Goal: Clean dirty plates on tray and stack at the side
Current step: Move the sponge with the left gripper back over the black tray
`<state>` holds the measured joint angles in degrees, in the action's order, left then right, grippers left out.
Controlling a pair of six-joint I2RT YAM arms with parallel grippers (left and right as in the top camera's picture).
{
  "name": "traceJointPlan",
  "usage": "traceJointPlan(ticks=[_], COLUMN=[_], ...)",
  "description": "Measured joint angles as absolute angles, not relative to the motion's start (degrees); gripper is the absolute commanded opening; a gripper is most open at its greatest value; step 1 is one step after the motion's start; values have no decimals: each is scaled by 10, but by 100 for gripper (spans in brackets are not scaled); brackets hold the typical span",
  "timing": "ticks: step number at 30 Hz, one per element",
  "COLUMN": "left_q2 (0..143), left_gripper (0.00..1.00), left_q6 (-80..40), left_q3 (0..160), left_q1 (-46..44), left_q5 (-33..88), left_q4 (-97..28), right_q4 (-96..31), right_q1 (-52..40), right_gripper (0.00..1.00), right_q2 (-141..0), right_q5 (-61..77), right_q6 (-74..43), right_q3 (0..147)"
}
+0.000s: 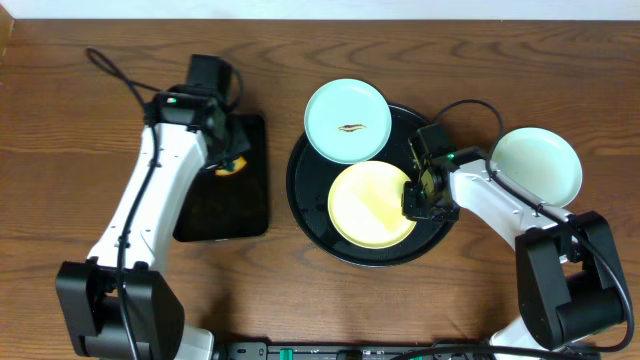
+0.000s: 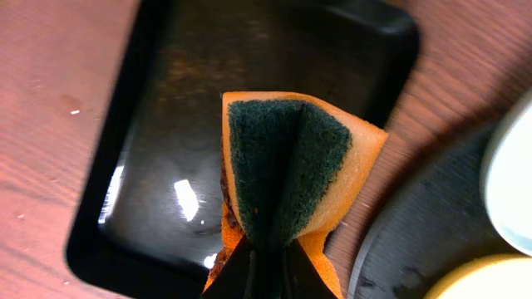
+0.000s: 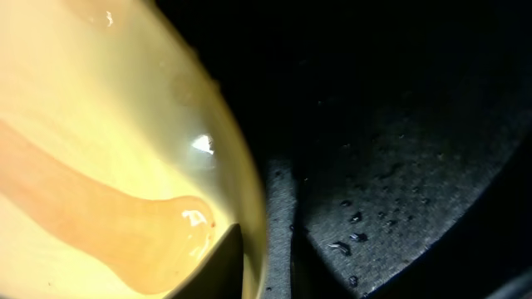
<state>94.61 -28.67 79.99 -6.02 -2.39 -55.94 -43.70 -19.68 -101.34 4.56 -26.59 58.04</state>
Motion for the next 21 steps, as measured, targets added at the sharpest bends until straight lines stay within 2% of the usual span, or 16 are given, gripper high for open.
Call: traceJointPlan(ticks=[7,21], left_q2=[947,962], left_gripper=[7,8], left_q6=[-263,-155], left_q3=[735,611], left_q1=[-17,119], left_q5=[2,340], left_q4=[-500,-327], right_q4=[-434,-434], right_q1=[-197,-197], right_gripper=[1,1], right_q2=[-1011,-1011], right_q5=[51,51], right_q6=[-272,-272], right_q3=[581,581])
